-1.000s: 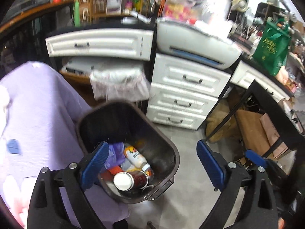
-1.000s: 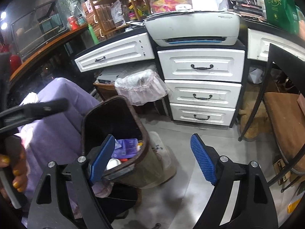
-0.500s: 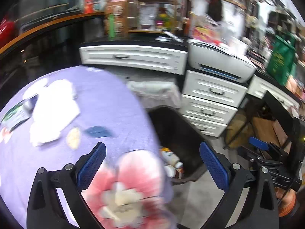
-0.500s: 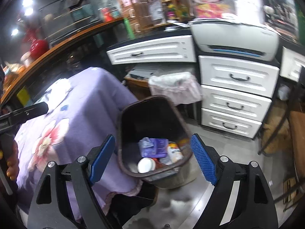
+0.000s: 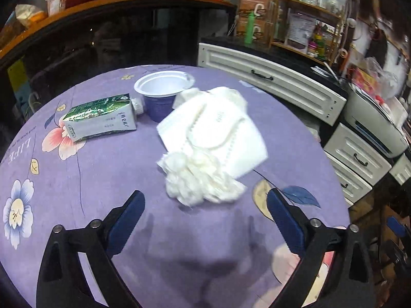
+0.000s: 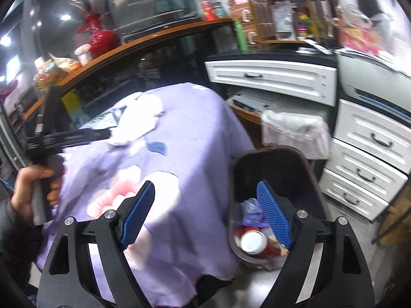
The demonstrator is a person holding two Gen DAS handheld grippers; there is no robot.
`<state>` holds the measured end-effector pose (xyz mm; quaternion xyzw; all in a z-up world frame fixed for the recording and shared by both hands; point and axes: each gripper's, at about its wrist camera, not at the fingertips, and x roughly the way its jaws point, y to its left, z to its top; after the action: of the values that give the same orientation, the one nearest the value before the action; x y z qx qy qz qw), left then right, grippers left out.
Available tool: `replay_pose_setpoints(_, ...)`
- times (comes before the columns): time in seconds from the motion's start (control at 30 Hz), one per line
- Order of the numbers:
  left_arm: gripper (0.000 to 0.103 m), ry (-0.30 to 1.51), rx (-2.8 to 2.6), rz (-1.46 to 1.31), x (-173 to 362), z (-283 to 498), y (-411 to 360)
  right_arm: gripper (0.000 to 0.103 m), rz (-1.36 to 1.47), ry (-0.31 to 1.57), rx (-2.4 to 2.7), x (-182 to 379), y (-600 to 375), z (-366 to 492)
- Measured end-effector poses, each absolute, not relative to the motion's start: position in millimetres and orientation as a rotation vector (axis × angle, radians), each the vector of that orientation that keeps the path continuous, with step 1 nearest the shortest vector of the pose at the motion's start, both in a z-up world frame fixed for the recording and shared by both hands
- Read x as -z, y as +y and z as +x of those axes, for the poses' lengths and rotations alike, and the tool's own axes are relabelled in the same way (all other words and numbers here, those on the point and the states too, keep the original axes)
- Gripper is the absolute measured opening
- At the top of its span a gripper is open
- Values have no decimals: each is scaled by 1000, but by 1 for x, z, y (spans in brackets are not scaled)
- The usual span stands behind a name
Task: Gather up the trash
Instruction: 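Grasp the crumpled white tissue with the left gripper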
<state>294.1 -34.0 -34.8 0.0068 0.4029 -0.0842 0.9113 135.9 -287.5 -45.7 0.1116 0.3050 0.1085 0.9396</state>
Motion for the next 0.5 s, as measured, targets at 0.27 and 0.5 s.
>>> replay_pose_setpoints(0.27,50,906,208,-3,54,313,-30,81,206,639,-359,32,-254,185)
replay_pose_setpoints(0.5,37,800,200,-15,35,297,-11,81,162,708,-461,27,-214,244)
